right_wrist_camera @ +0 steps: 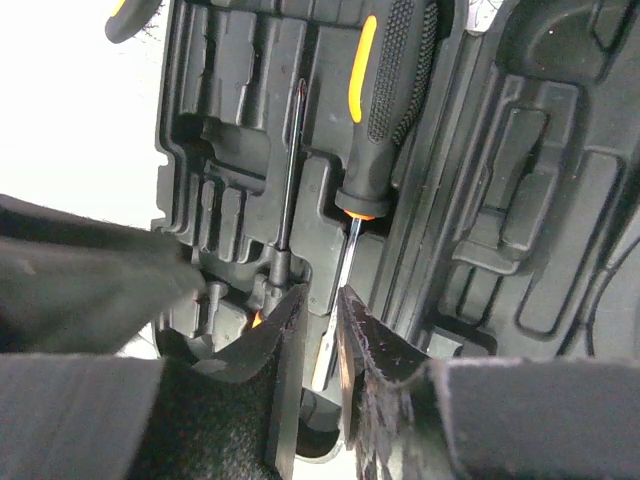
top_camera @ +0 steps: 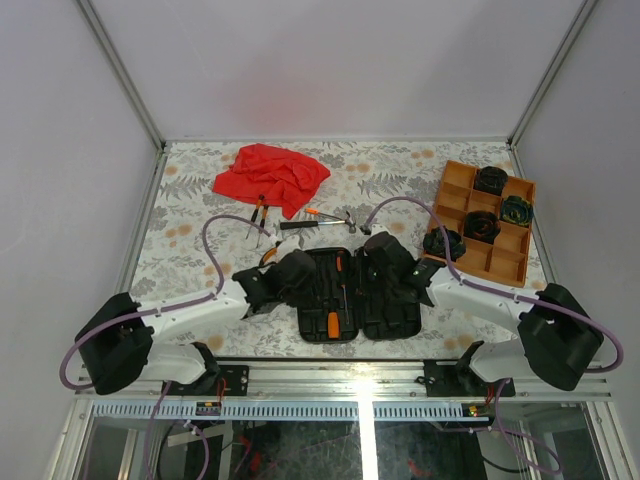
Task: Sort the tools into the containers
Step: Adjust the storage box at the center of the board.
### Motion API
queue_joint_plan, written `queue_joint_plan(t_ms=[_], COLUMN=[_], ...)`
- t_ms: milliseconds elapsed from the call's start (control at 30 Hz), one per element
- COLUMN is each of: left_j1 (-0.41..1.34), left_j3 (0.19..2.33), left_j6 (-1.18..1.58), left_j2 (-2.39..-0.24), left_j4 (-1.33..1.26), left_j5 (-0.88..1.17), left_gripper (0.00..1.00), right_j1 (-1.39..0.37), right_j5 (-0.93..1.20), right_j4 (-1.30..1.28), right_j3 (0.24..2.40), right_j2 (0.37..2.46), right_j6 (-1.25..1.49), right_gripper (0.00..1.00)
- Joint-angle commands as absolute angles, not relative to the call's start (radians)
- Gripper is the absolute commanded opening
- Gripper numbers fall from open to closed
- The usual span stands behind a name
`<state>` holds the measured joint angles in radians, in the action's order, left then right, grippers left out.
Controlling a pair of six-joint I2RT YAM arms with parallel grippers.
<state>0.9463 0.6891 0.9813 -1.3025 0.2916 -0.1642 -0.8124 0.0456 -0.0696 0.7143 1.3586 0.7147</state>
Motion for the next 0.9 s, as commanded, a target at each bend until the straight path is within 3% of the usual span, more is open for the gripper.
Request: queue_joint_plan(t_ms=[0,333,667,867], left_j1=[0.812,0.649,0.713,0.784], left_j3=[0.727,0.618,0.491,0.488], left_j6=[0.929,0.804,0.855,0.898], left_j2=[-1.26,-1.267,-1.242,-1.264], left_j4=[0.312,0.192,0.081,0.042], left_j5=[-0.204,-0.033,0.065,0.052], left_gripper=[0.33,0.34,0.35,0.34], right_j1=[-0.852,-1.011,-1.006,-0.961], right_j5=[0.001,-0.137,-0.308,-0.251], right_j4=[-0.105,-0.17,-0.346,-0.337], right_j3=[0.736,0.773,0.836,0.852], right_j2=[1.302,1.362,1.41,1.459], right_j6=[0.721,0.822,0.769,0.699], right_gripper=[0.25,0.33,0.32,0.32])
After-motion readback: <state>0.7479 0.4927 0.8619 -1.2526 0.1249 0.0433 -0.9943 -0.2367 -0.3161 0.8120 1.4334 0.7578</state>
